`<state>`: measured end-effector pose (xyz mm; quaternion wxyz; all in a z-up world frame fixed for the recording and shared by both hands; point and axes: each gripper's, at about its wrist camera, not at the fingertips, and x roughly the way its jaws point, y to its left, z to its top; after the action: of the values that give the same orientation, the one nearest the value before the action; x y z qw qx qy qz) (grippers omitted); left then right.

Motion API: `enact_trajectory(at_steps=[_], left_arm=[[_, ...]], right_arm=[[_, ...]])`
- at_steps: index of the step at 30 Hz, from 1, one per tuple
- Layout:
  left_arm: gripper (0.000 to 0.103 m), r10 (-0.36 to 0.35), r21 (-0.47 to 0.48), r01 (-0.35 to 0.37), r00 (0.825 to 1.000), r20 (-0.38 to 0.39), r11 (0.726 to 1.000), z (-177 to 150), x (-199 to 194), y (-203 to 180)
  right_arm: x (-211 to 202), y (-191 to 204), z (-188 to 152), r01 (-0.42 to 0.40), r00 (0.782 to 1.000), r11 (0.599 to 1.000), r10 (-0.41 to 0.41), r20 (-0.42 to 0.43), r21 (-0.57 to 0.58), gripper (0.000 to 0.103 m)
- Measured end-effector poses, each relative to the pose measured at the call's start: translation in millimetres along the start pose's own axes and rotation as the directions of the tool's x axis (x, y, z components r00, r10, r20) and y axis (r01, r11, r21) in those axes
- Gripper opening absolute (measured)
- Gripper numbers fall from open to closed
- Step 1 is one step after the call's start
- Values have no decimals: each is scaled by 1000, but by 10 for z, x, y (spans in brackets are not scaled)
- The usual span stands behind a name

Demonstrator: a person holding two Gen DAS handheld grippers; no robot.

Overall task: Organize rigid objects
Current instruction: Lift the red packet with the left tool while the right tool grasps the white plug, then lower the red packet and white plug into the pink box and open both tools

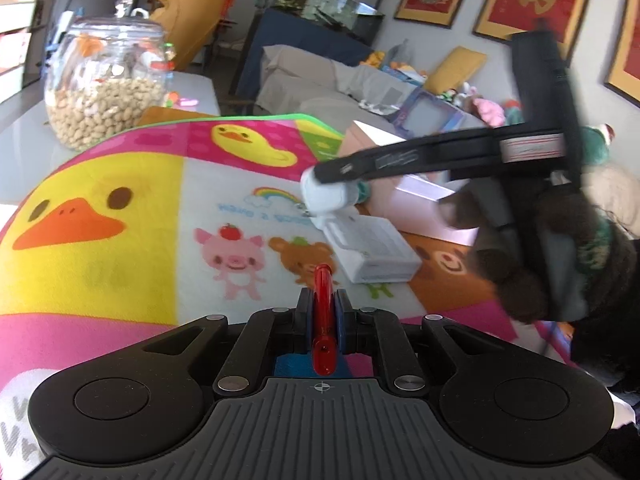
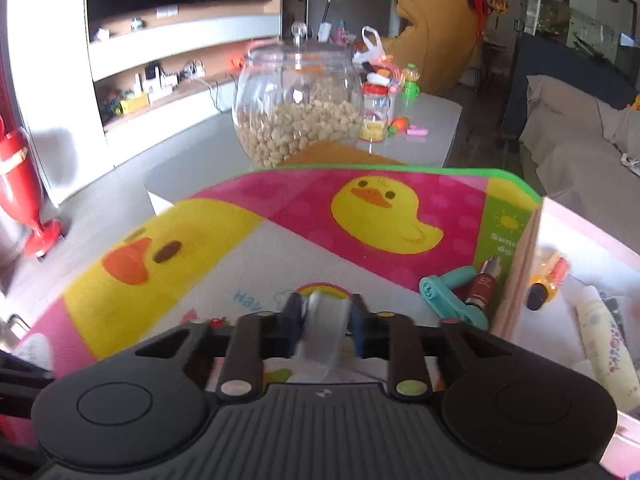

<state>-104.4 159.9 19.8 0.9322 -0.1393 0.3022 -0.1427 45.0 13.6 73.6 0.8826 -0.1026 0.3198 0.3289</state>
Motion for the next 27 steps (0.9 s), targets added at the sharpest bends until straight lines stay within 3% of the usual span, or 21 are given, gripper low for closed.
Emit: enact_trajectory(at_steps=[7,11,15,18,21,23,27], left_arm=[[13,-105,111,108,994,-34,988,15,20,-408],[13,-177,178,184,983,-52,967,121,59,-720],[13,-232,218,233,972,-29,948,418,135,-987],[13,-212,289,194,977,33,937,779,229,-1248],[13,-192,351,140,974,117,926,1195,413,-1503],[16,-206,349,139,965,163,927,1448,604,-1619],[17,-146,298,87,972,185,951,1758,964,-1668]], right_arm=[[-992,-405,-461,63,993,989,-75,87,133,20],[-1410,-601,-844,207,968,958,-230,98,196,20],[-1648,-759,-1171,272,949,923,-304,81,273,20],[-1731,-852,-1337,312,934,903,-348,76,294,20],[-1736,-957,-1423,307,934,894,-349,79,328,20],[-1719,-1001,-1432,301,934,891,-347,82,341,20],[-1725,-1003,-1462,313,927,890,-362,97,333,20]])
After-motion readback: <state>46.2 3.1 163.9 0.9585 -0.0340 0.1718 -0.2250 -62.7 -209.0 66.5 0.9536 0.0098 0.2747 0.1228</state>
